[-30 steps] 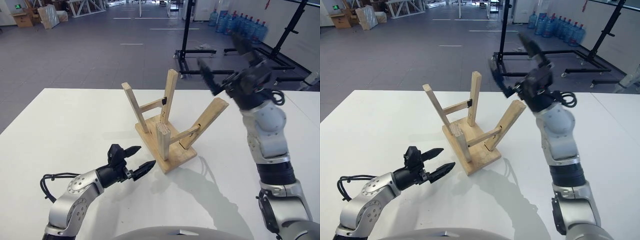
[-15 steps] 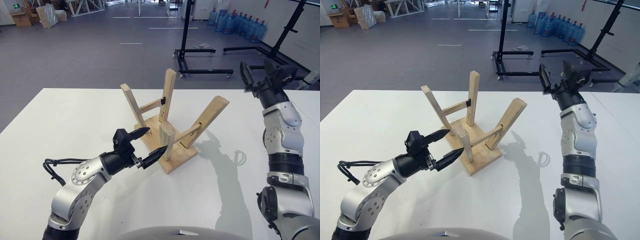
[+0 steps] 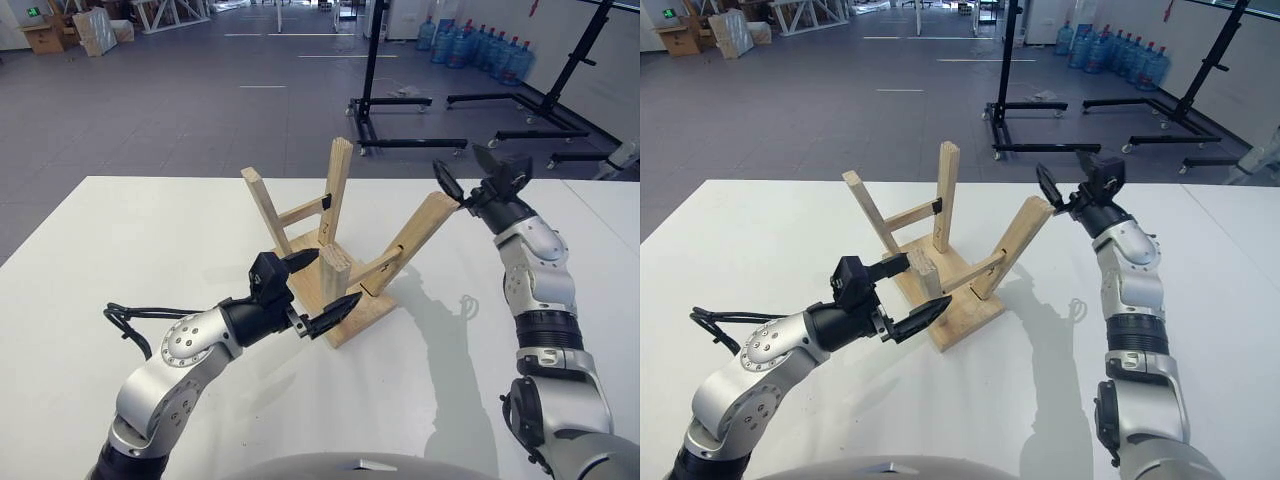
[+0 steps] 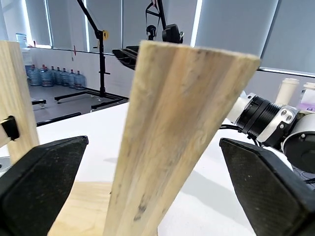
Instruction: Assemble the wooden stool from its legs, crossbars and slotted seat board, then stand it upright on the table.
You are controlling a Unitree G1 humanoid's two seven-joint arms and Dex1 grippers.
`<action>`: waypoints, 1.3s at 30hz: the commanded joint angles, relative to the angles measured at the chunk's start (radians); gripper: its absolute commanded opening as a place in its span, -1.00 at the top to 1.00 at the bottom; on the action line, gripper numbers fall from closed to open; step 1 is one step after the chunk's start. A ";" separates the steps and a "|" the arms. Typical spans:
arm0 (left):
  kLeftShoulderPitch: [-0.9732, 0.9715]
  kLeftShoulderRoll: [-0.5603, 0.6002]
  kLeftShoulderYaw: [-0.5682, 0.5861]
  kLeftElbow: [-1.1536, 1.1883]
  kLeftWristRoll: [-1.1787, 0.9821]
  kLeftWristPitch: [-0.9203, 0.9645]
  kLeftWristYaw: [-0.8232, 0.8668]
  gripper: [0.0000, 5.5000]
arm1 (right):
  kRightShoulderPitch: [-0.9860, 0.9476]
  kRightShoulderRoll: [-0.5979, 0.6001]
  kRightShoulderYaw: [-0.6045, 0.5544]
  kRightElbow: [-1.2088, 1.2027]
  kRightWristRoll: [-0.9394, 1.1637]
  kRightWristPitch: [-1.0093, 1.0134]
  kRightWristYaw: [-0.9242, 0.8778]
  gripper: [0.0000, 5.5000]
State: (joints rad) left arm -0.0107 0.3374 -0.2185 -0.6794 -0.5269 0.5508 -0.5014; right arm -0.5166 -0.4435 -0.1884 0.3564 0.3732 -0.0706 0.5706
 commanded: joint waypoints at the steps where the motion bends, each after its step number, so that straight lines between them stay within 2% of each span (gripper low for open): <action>1: -0.063 -0.028 -0.019 0.057 0.064 0.019 0.066 -0.78 | 0.043 0.025 0.039 -0.121 0.010 0.066 0.021 -0.52; 10: -0.129 -0.046 -0.043 0.083 0.121 0.035 0.092 -0.78 | 0.060 0.048 0.073 -0.258 -0.023 0.147 -0.015 -0.52; 17: -0.121 -0.030 -0.038 0.074 0.118 0.048 0.083 -0.78 | 0.031 -0.059 -0.048 -0.022 -0.054 0.068 -0.019 -0.52; 19: -0.119 -0.024 -0.034 0.071 0.116 0.050 0.080 -0.78 | 0.035 -0.075 -0.076 -0.011 -0.016 0.082 0.016 -0.52; 23: -0.107 -0.010 -0.025 0.056 0.114 0.058 0.078 -0.78 | 0.125 -0.062 -0.109 -0.212 0.213 0.290 0.139 -0.52; 27: -0.113 0.003 -0.020 0.059 0.110 0.064 0.066 -0.78 | 0.226 -0.007 -0.061 -0.440 0.343 0.436 0.131 -0.52; 30: -0.111 0.008 -0.018 0.054 0.108 0.070 0.062 -0.78 | 0.303 0.035 0.037 -0.588 0.312 0.462 0.096 -0.52; 39: -0.111 0.016 -0.039 0.090 0.095 0.059 0.023 -0.78 | 0.309 0.115 0.178 -0.697 0.272 0.466 0.038 -0.52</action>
State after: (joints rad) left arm -0.1099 0.3651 -0.1868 -0.6218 -0.4238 0.5790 -0.4489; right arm -0.1838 -0.3782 -0.1778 -0.2212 0.6137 0.3650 0.5197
